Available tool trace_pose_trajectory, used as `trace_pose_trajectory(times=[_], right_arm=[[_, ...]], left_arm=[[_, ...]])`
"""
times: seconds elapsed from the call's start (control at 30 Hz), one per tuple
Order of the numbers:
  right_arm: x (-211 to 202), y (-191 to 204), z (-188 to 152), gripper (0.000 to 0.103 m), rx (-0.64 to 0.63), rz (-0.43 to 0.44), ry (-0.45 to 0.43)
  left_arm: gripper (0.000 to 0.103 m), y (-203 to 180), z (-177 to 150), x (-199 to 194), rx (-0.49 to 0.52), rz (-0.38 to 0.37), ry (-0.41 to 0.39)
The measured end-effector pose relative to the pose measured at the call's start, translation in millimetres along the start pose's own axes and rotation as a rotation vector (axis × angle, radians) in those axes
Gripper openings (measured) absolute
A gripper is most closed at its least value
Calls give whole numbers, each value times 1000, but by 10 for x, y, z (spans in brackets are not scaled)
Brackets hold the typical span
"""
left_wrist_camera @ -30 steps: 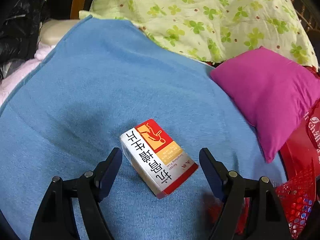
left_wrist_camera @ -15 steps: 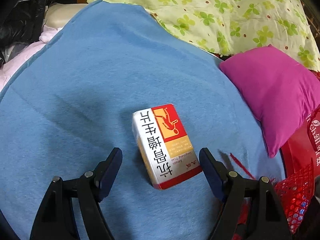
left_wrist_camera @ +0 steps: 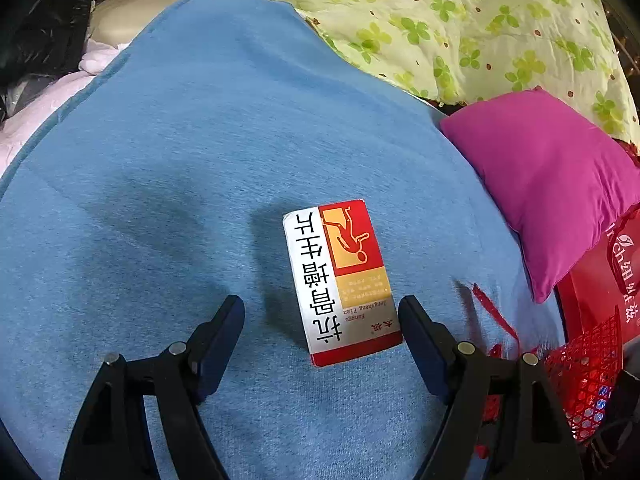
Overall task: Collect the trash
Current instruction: 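Grasp the white-and-orange medicine box with the left tool while the right tool holds the bow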
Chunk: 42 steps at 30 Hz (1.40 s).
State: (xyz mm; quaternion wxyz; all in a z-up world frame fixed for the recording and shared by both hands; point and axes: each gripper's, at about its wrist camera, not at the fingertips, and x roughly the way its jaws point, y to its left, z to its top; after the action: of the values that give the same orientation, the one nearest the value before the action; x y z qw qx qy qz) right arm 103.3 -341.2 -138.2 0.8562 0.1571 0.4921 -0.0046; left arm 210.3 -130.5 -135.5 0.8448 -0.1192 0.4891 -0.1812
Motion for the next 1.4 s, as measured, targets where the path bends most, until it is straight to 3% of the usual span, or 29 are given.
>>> trace_pose_trajectory(times=[0.07,0.13,0.17,0.27,0.37,0.5,0.6,0.8,0.9,0.97,1.03,1.13,1.23,1.4], right_arm=[[-6,18,-6,38,-14,-14,-7],[-32,30,-16,34,-16,-14,-17],[-49,27,-23,33,-18,-13,-21],[-108,40,-18,33,-20,-8,-39],[-186,84,-21,33,-22,9,-55],[-315,160,-47,33,-42,26,-90],[-451,191,-72,33,-49,44,-131],[-680,201,-135,33,-48,64,-191],[-753,185,-235,33,-37,65,-205],[-770,162,-288,33,-34,55,-205],[-768,141,-333,33,-30,54,-197],[-740,105,-348,33,-25,52,-183],[-712,84,-330,33,-15,57,-175],[-685,87,-338,33,-19,61,-167]], left_arm=[[75,-5,-5,15,3,-9,-7],[54,-8,-7,13,10,-33,-14],[51,-17,-6,4,14,-43,-18],[51,-41,-3,-35,26,-2,-32],[51,-61,-5,-133,16,-7,-40],[50,-170,-36,-343,70,30,-84],[16,-278,-97,-516,129,58,-105],[16,-402,-305,-708,226,129,-130],[20,-268,-310,-742,154,69,-114],[37,-185,-319,-770,118,44,-123],[72,-139,-338,-793,92,59,-141],[74,-206,-352,-780,114,19,-157],[76,-347,-389,-639,178,40,-141],[76,-394,-416,-388,190,70,-100]])
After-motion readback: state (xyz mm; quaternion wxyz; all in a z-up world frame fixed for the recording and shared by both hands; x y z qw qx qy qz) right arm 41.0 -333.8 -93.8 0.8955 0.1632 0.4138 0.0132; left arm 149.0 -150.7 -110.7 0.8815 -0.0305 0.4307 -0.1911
